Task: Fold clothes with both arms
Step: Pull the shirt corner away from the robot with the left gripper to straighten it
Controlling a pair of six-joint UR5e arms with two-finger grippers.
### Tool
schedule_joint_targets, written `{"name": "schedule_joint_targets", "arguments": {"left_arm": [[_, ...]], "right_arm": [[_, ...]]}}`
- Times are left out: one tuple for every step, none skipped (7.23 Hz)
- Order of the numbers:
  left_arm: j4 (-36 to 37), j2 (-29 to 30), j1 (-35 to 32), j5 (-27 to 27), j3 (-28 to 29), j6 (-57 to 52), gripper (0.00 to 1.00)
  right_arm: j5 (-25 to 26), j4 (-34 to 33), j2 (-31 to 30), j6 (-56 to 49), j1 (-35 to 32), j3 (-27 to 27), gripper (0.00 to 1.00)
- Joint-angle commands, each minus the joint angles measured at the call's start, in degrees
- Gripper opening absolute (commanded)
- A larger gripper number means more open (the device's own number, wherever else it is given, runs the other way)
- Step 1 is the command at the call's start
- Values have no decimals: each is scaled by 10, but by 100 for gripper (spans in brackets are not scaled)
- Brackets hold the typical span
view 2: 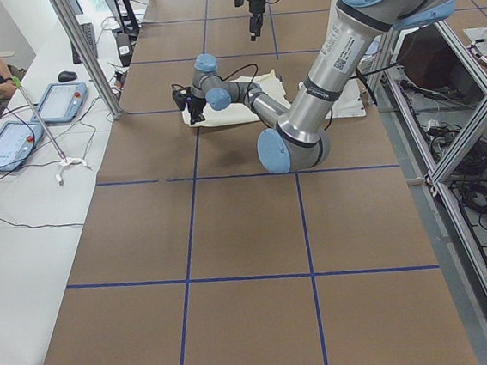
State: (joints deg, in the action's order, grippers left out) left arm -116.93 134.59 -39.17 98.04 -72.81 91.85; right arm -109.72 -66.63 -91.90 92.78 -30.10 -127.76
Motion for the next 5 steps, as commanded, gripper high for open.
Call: {"name": "schedule_joint_targets", "arguments": {"left_arm": [[-125, 75, -4, -21, 141, -35, 0], [-137, 76, -4, -26, 144, -40, 0], [-138, 74, -5, -44, 145, -39, 3], [-138, 72, -13, -47, 146, -39, 24], [-137, 68, -22, -47, 146, -40, 34]], "right_arm": [[0, 0, 1, 0, 0, 1, 100], [0, 0, 1, 0, 0, 2, 100], [1, 0, 1, 0, 1, 2, 100], [2, -1, 4, 0, 0, 8, 100], [2, -1, 8, 0, 0, 10, 100]]}}
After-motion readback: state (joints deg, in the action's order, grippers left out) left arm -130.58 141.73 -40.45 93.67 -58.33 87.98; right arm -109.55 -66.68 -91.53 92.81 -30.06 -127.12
